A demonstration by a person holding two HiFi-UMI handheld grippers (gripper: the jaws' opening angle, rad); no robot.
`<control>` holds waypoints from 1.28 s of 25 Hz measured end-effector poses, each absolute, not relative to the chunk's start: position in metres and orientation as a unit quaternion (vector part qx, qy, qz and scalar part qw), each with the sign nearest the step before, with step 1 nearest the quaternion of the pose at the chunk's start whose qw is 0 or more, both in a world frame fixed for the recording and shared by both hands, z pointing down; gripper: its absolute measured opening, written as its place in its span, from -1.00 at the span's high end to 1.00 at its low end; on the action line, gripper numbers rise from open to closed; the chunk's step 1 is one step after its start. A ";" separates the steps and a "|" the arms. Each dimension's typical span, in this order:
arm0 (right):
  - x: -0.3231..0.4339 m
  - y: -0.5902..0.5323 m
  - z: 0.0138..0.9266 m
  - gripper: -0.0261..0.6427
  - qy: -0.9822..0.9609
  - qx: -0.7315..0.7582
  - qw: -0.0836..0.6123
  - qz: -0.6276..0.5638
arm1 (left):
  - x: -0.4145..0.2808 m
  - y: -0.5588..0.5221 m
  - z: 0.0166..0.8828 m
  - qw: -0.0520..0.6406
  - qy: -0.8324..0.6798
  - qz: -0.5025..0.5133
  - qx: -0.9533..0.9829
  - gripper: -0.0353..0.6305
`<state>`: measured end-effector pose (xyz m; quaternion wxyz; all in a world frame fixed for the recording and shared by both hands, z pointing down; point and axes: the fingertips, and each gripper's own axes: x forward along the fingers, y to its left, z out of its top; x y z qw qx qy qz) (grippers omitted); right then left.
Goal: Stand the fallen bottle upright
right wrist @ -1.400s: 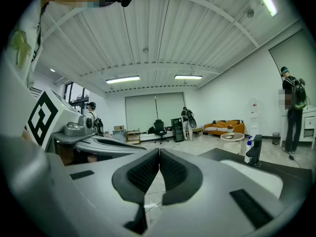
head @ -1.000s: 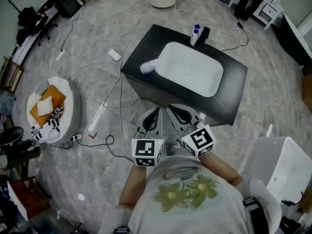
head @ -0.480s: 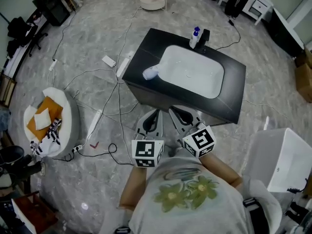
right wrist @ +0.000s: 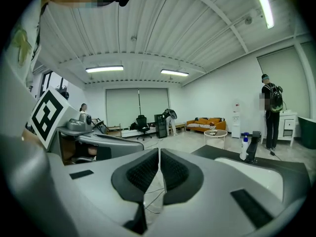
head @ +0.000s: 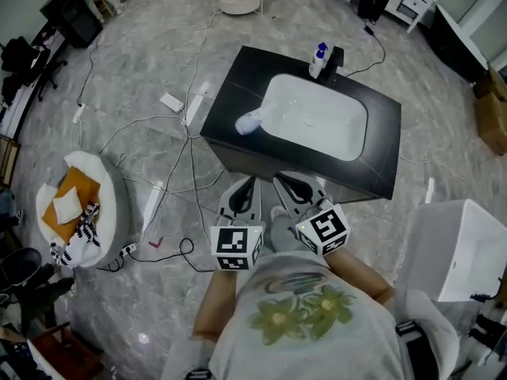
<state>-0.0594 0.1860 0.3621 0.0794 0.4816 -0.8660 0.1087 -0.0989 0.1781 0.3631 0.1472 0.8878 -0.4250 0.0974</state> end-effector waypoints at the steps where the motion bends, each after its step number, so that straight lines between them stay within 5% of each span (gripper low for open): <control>1: -0.059 0.181 0.363 0.79 -0.865 0.482 0.080 0.111 | -0.099 0.173 0.365 0.148 -0.424 0.098 0.888 0.84; 32: 0.000 -0.035 0.374 0.79 -0.870 0.474 0.056 0.121 | -0.063 -0.026 0.370 0.135 -0.452 0.121 0.873 0.84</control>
